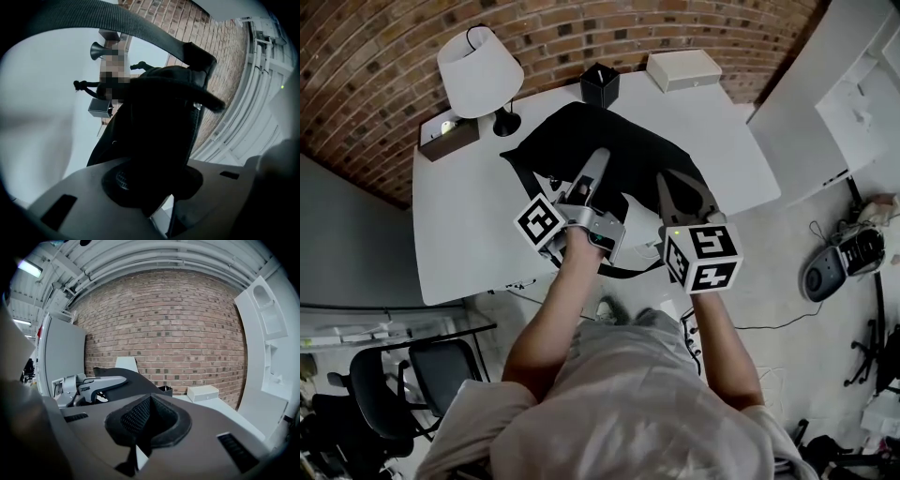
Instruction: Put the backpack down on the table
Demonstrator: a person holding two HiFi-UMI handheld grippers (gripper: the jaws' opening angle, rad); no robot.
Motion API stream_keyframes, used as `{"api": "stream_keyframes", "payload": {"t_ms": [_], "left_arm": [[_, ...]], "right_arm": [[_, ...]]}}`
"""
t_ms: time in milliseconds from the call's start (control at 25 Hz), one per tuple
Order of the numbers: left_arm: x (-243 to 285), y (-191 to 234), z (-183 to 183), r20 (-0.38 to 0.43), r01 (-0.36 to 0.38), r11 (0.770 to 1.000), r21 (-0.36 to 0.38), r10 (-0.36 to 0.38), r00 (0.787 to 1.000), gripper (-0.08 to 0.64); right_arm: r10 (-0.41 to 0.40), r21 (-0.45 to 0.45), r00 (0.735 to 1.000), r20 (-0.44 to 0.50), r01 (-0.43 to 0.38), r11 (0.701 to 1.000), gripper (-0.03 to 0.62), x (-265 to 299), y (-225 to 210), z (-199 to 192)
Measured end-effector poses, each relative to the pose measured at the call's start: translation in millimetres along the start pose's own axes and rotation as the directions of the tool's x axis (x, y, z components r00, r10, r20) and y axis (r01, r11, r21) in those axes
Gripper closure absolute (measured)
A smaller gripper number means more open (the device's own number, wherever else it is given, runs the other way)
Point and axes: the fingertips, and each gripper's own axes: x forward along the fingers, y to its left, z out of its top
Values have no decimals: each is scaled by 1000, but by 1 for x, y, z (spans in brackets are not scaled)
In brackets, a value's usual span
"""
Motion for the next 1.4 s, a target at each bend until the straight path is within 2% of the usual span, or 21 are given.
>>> {"api": "stream_keyframes", "payload": {"t_ms": [160, 360, 800, 1080, 1400], "left_arm": [[9, 10, 8, 38, -6, 1000, 5, 6, 999, 462], [27, 24, 19, 113, -4, 1000, 28, 1, 994, 462], [49, 62, 41, 274, -47, 998, 47, 33, 961, 462], [53, 79, 51, 319, -47, 997, 56, 27, 948, 462], [41, 101, 58, 361, -62, 997, 39, 44, 931, 462]], "right_arm": [[39, 2, 999, 2, -39, 999, 591, 16, -10, -1], [126, -13, 992, -9, -126, 992, 591, 48, -27, 0], [296, -33, 953, -57, -298, 954, 591, 106, -52, -7], [368, -46, 926, -82, -372, 927, 591, 131, -53, -12], [408, -43, 907, -102, -414, 909, 591, 144, -48, -26]]}}
